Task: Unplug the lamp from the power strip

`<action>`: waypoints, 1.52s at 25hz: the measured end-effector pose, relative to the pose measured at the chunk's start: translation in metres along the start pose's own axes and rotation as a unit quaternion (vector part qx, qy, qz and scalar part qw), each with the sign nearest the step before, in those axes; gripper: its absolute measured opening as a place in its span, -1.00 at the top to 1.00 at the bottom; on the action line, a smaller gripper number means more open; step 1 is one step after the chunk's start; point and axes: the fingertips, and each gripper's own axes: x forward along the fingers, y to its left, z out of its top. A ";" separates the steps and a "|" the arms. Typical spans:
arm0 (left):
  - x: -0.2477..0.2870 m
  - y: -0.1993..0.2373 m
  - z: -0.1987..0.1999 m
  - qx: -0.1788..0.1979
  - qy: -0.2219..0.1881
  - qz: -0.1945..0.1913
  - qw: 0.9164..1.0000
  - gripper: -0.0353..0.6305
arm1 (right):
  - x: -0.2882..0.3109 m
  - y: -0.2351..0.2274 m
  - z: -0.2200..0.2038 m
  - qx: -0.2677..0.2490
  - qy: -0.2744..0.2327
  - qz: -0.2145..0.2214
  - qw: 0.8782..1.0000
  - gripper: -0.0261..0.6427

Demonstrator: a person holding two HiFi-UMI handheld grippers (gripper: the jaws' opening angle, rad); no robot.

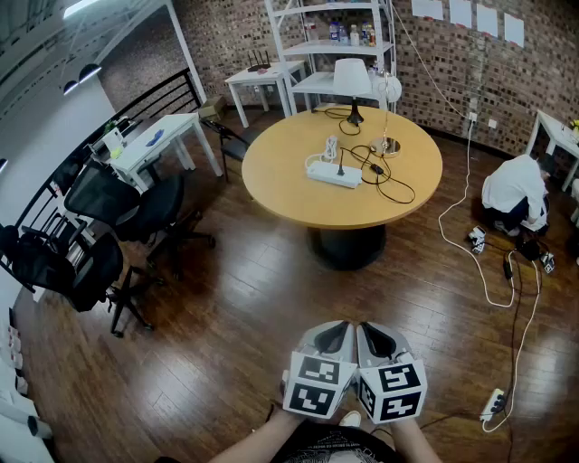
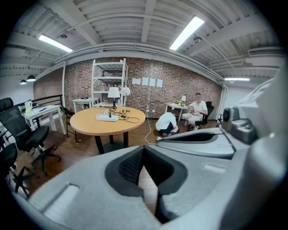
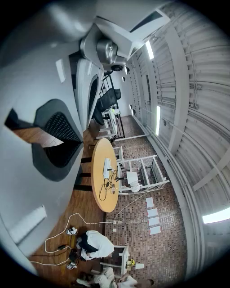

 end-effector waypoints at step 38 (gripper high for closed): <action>0.185 0.217 0.107 -0.007 -0.003 -0.085 0.996 0.89 | 0.275 -0.054 0.117 -0.019 0.022 -0.069 0.997 0.92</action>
